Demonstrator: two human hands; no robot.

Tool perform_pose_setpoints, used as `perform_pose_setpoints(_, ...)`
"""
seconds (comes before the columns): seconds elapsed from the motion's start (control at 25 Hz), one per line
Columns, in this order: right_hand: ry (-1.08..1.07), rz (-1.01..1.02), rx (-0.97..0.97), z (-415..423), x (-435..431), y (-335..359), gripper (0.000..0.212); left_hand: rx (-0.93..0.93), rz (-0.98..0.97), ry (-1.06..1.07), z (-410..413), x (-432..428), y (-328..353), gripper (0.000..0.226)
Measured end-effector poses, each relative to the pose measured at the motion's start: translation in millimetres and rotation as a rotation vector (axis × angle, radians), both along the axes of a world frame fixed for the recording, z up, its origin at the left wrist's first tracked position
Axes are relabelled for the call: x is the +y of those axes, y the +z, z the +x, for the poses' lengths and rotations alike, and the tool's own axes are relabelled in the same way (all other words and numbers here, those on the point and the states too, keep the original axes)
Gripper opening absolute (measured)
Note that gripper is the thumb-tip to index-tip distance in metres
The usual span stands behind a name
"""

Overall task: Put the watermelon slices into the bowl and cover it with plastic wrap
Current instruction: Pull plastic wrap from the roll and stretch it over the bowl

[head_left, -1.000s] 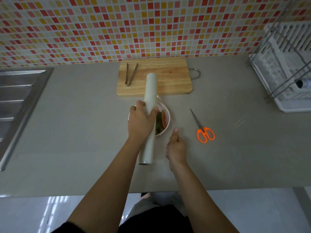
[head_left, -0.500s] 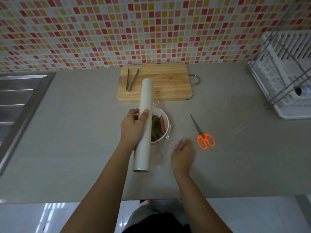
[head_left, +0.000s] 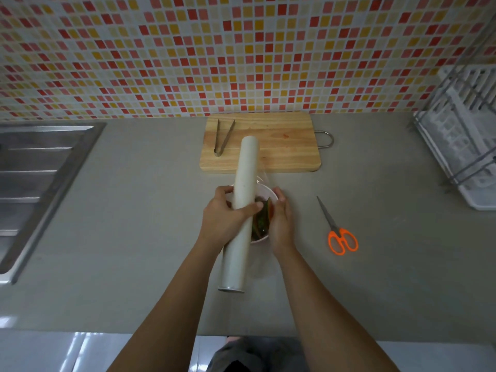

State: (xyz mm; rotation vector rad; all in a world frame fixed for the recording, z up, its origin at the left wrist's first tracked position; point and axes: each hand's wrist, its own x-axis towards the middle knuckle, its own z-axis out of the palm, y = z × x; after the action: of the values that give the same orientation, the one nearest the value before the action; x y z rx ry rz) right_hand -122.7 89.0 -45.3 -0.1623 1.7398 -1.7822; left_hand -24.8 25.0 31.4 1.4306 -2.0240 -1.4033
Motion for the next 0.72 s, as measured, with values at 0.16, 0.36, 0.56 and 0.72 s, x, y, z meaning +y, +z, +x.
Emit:
perform_pose_setpoints(0.16,-0.007,0.058,0.045,-0.6,-3.6,-2.8,0.034,-0.056,-0.066,0.015,4.4,-4.9,2.4,0.056)
perform_pose_setpoints(0.36,-0.008,0.182,0.161,-5.1,-3.6,-3.0,0.032,-0.036,0.002,-0.009,16.5,-14.1,7.7,0.045)
perform_pose_setpoints(0.56,0.020,0.224,0.204,-5.1,-5.0,-1.6,0.037,0.019,0.083,-0.042,25.9,-20.6,10.6,0.038)
perform_pose_setpoints(0.72,0.053,0.260,0.231,-5.7,-4.9,-0.4,0.038,-0.032,0.104,-0.028,30.7,-22.9,6.7,0.058)
